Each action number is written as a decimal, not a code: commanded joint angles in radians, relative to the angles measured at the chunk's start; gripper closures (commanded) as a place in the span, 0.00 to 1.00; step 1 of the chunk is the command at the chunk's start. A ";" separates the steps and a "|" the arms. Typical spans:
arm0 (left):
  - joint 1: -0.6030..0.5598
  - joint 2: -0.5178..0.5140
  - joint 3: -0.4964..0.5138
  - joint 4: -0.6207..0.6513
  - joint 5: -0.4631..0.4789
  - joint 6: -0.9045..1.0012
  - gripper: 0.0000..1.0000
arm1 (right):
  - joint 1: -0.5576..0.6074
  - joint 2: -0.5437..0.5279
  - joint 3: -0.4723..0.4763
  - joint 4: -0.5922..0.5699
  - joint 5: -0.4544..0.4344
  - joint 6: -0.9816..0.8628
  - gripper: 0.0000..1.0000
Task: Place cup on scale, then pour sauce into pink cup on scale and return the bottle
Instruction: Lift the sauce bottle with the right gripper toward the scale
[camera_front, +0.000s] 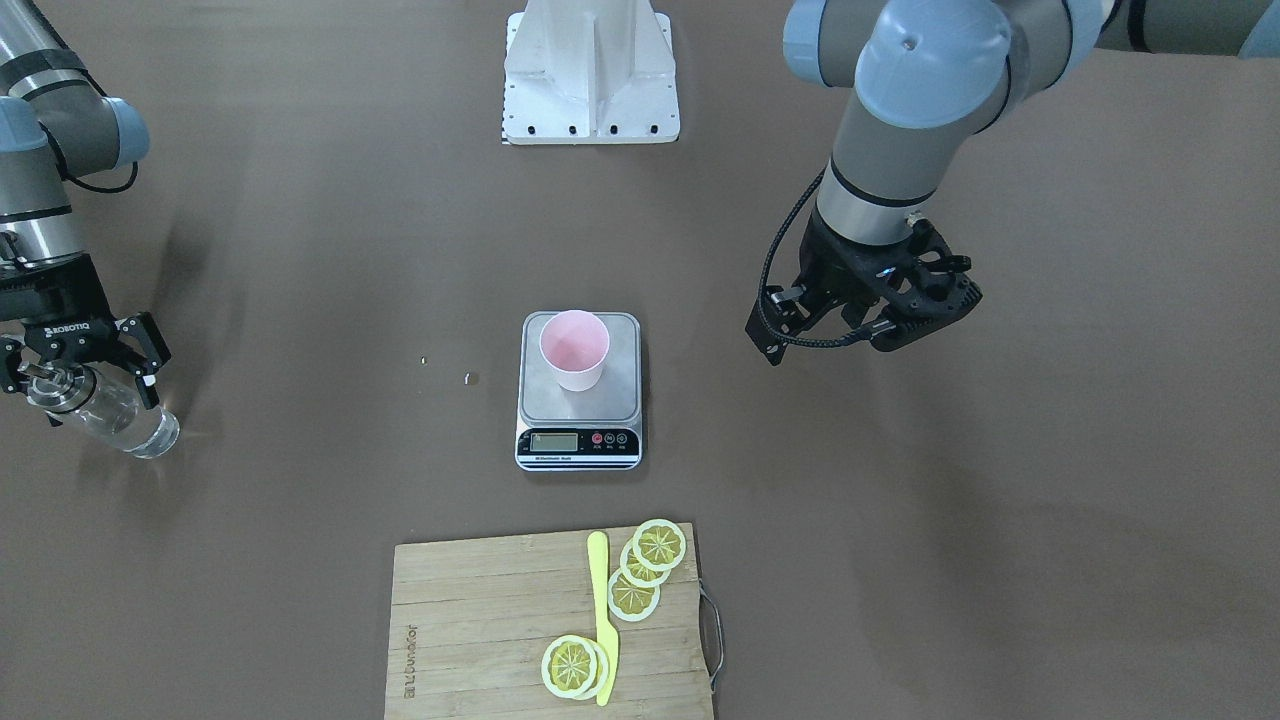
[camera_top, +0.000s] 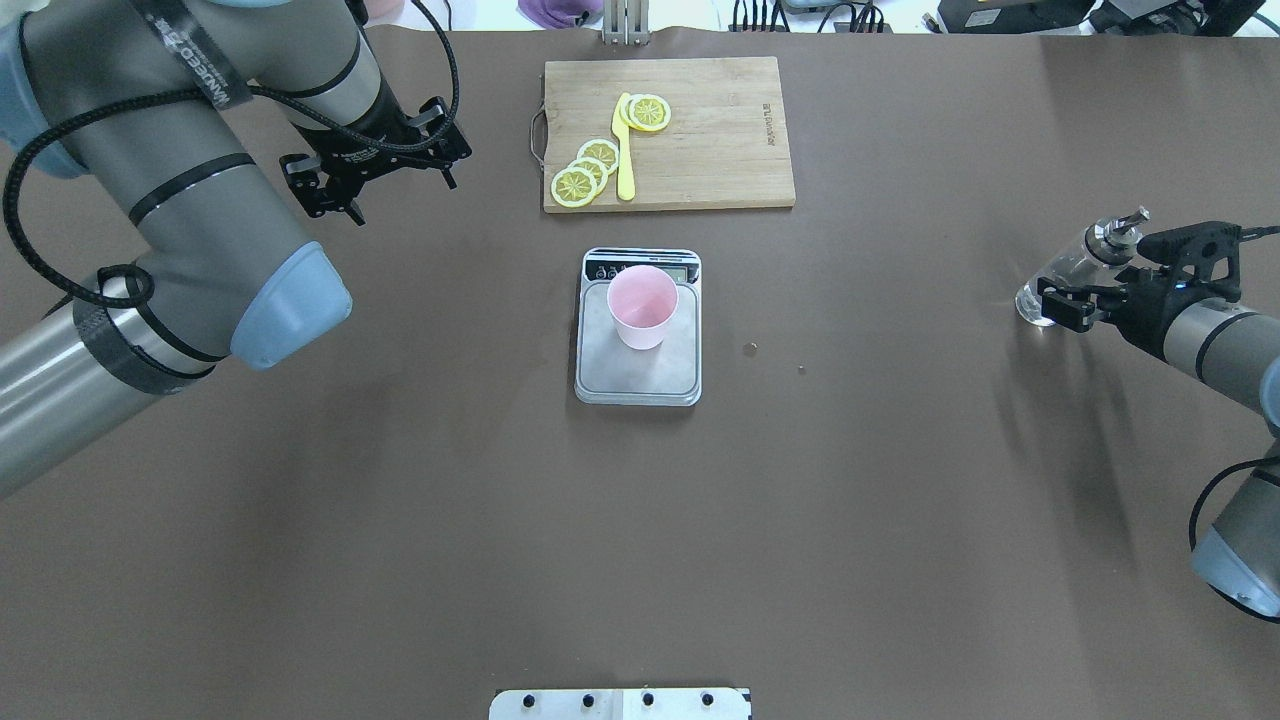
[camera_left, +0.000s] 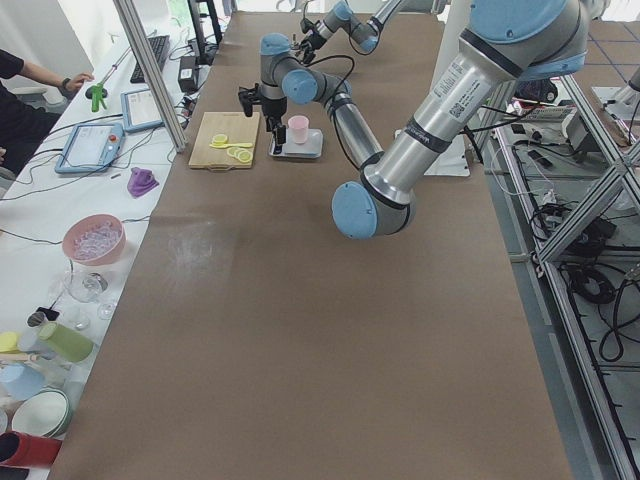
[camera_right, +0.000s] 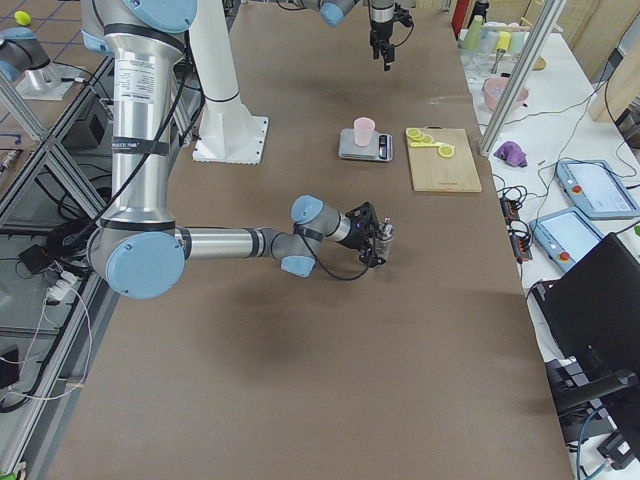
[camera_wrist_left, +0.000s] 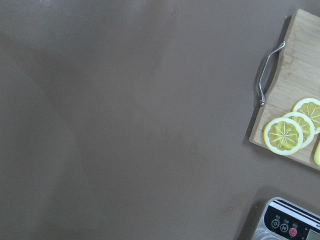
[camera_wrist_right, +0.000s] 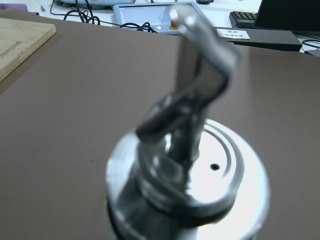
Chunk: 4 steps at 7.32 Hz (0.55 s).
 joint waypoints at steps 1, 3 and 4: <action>0.000 0.000 0.005 -0.002 0.000 0.000 0.02 | -0.007 0.004 0.004 0.016 -0.018 0.003 0.01; 0.000 0.000 0.007 -0.002 0.000 0.000 0.02 | -0.022 0.014 0.003 0.016 -0.080 0.003 0.01; 0.000 0.000 0.007 -0.003 0.000 0.000 0.02 | -0.027 0.015 -0.002 0.016 -0.089 0.003 0.01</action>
